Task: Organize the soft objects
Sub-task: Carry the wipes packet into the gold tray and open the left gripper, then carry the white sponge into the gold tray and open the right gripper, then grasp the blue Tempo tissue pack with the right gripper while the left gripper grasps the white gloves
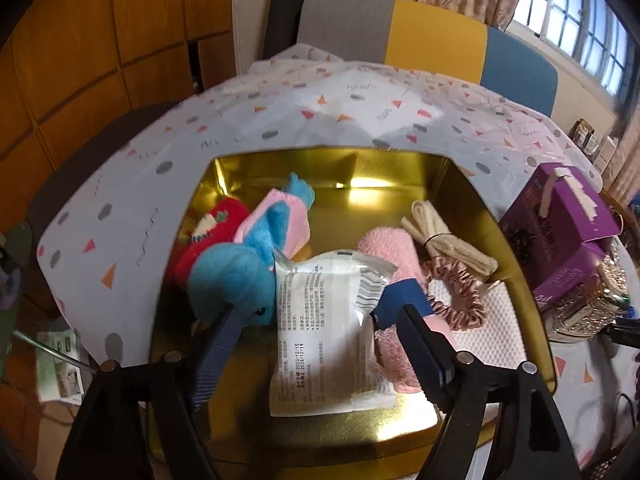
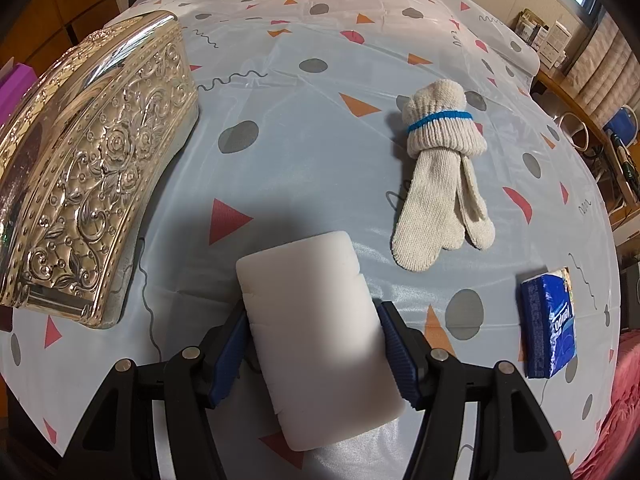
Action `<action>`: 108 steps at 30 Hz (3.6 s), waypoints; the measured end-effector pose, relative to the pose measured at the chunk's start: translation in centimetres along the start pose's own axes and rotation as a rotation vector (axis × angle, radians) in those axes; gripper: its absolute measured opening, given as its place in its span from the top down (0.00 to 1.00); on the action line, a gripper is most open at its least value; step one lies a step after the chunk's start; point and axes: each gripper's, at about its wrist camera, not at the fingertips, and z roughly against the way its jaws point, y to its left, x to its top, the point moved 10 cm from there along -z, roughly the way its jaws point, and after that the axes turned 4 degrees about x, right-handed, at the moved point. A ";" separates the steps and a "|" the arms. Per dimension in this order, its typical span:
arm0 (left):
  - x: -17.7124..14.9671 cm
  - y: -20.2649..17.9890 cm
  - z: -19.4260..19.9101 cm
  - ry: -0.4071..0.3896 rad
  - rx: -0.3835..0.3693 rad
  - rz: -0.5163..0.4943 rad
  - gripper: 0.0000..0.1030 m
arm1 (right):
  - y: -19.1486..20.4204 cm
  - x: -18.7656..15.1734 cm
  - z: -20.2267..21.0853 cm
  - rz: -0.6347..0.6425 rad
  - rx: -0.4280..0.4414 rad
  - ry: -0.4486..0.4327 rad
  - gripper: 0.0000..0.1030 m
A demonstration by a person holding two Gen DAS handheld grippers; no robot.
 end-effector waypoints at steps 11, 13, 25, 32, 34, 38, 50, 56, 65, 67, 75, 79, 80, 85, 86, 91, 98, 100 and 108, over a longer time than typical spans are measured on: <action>1.1 -1.7 3.9 -0.082 -0.052 -0.004 0.17 | -0.1 0.1 0.0 -0.006 0.000 -0.001 0.38; 1.1 -2.0 4.2 -0.084 -0.060 -0.010 0.17 | 0.0 0.0 0.0 -0.006 -0.002 -0.002 0.38; 0.2 -3.7 4.7 -0.073 -0.112 -0.034 0.17 | -0.2 0.1 0.4 -0.064 0.009 0.006 0.41; -0.2 -2.6 4.2 -0.066 -0.109 -0.025 0.17 | -1.2 1.8 3.2 -0.237 0.112 -0.071 0.43; -0.4 -2.1 4.0 -0.063 -0.107 -0.017 0.17 | -1.2 2.9 5.0 -0.257 0.136 -0.119 0.43; -0.7 -1.3 3.7 -0.051 -0.105 0.002 0.17 | -0.4 5.8 9.7 -0.245 0.170 -0.230 0.43; 0.1 2.0 4.0 -0.088 -0.045 0.068 0.00 | 17.3 11.4 20.2 0.084 0.382 -0.411 0.42; -0.1 3.6 4.0 -0.093 -0.006 0.087 0.00 | 29.7 10.9 18.9 0.276 0.512 -0.356 0.41; -0.3 5.4 4.4 -0.137 0.009 0.108 0.00 | 37.9 11.6 8.8 0.290 0.510 -0.182 0.39; 0.1 6.1 5.1 -0.182 0.032 0.116 0.00 | 38.3 12.1 6.9 0.277 0.501 -0.159 0.38; 1.2 8.0 6.1 -0.244 0.082 0.148 0.00 | 38.6 13.4 6.9 0.267 0.480 -0.218 0.16; 1.3 7.8 6.3 -0.247 0.086 0.127 0.00 | 38.1 13.2 9.6 0.293 0.473 -0.306 0.16; 1.2 7.7 6.4 -0.243 0.092 0.127 0.00 | 37.9 13.1 10.4 0.303 0.463 -0.332 0.16; 0.8 5.8 6.6 -0.224 0.057 0.094 0.00 | 35.2 11.2 16.5 0.357 0.393 -0.551 0.16; 0.7 5.3 6.7 -0.218 0.053 0.081 0.00 | 34.6 10.8 17.2 0.357 0.383 -0.576 0.16; 0.4 2.5 6.7 -0.202 0.035 0.010 0.00 | 29.2 8.7 19.7 0.303 0.335 -0.637 0.16; 0.2 -0.7 7.2 -0.204 -0.011 -0.065 0.00 | 19.7 6.3 19.4 0.156 0.254 -0.613 0.16; 0.2 -1.7 7.3 -0.202 -0.025 -0.087 0.00 | 17.0 5.7 18.9 0.110 0.229 -0.599 0.16; 0.4 -5.7 8.4 -0.209 -0.084 -0.175 0.00 | 5.6 3.8 17.1 -0.134 0.133 -0.562 0.16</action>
